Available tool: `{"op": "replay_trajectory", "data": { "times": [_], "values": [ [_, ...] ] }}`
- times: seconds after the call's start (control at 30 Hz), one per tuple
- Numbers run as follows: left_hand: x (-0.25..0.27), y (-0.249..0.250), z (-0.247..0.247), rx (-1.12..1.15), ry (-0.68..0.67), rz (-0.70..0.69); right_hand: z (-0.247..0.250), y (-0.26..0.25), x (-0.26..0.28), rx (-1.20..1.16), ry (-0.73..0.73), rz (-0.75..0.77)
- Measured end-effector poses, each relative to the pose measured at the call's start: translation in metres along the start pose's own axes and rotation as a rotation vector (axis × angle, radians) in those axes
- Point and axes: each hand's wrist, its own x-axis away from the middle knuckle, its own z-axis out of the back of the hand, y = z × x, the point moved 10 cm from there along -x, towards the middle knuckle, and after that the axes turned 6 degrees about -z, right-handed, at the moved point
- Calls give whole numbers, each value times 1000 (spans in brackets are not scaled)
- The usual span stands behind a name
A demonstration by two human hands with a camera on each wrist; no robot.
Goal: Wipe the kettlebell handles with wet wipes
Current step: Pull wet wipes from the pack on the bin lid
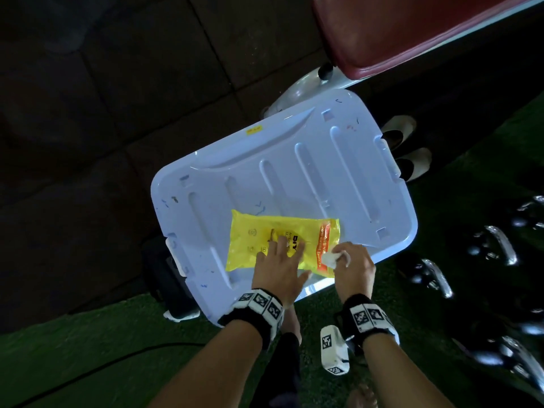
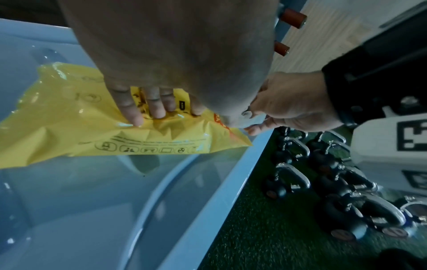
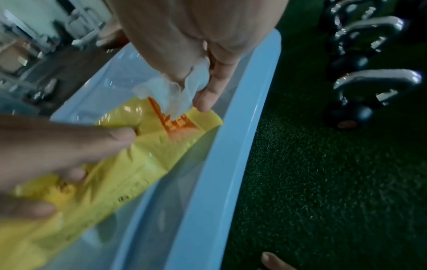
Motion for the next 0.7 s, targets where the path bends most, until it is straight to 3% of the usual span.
{"op": "replay_trajectory", "data": {
  "times": [0.07,0.23,0.4,0.53,0.63,0.7],
  "values": [
    [-3,4,-2,-28,-5,44,13,13,0,-61,23,-74],
    [1,15,-7,-48,-79,153,59,71,23,-317,70,-450],
    [20,55,-10,84,-16,269,125,137,51,-515,166,-592],
    [18,139,-45,143,-3,77,182,205,65,-591,226,-629],
    [-3,209,-101,213,-140,-93,221,255,65,-676,283,-593],
    [-21,246,-140,284,-239,-128,237,294,59,-696,317,-560]
  ]
}}
